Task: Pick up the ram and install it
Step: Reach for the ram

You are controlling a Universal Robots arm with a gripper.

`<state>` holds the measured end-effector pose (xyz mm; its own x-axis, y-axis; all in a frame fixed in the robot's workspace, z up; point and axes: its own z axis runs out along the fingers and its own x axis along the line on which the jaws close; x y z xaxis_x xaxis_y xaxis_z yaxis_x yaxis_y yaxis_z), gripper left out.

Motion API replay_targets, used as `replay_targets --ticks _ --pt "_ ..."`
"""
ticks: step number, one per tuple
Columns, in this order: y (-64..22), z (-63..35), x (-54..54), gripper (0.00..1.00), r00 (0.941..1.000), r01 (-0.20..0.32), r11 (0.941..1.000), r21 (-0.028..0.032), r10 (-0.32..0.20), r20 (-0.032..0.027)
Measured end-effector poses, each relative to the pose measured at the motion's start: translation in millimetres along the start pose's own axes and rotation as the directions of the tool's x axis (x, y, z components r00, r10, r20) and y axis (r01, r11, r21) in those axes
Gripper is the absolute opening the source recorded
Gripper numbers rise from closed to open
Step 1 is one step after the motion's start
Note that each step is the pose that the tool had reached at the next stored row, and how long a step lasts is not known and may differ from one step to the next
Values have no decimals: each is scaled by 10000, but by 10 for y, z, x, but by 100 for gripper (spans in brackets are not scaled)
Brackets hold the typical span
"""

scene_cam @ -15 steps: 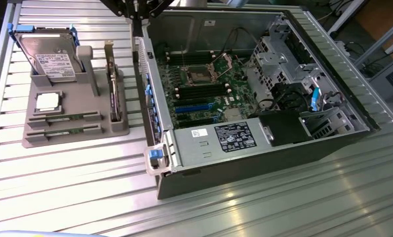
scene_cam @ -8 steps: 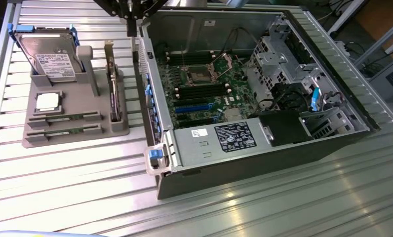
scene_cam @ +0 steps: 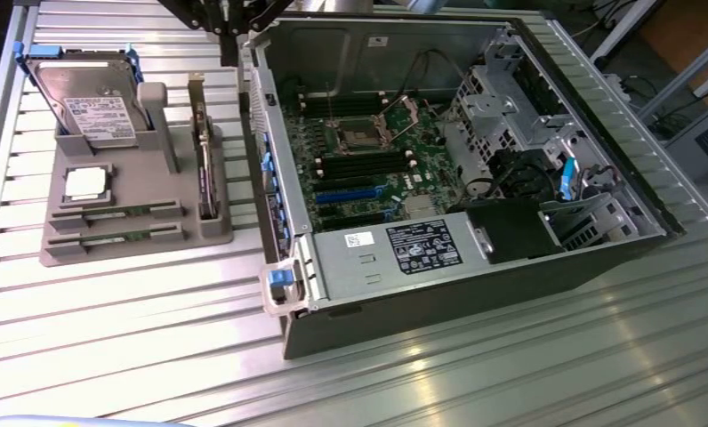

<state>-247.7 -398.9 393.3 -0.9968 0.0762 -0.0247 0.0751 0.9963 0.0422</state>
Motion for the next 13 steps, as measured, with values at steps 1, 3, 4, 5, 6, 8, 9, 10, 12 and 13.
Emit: replay_targets --ticks 1,3,4,5,6,8,9,10,12,13 --pt "-1 -1 10 10 10000 1 10000 2 -1 0" --pt "-3 -1 41 10 10000 1 10000 2 -1 0" --pt "-4 -2 59 10 10000 1 10000 4 -1 -1" --pt "-6 -2 74 10 10000 1 10000 5 -1 0" --pt "-6 -3 80 10 10000 1 10000 6 -1 0" --pt "-7 -3 98 10 10000 1 10000 7 -1 0" --pt "-8 -3 106 10 10000 1 10000 8 -1 0" --pt "-9 -3 112 10 10000 1 10000 9 -1 0" --pt "-10 -4 130 10 10000 1 10000 9 -1 1" --pt "-11 -4 138 10 10000 1 10000 10 -1 1"
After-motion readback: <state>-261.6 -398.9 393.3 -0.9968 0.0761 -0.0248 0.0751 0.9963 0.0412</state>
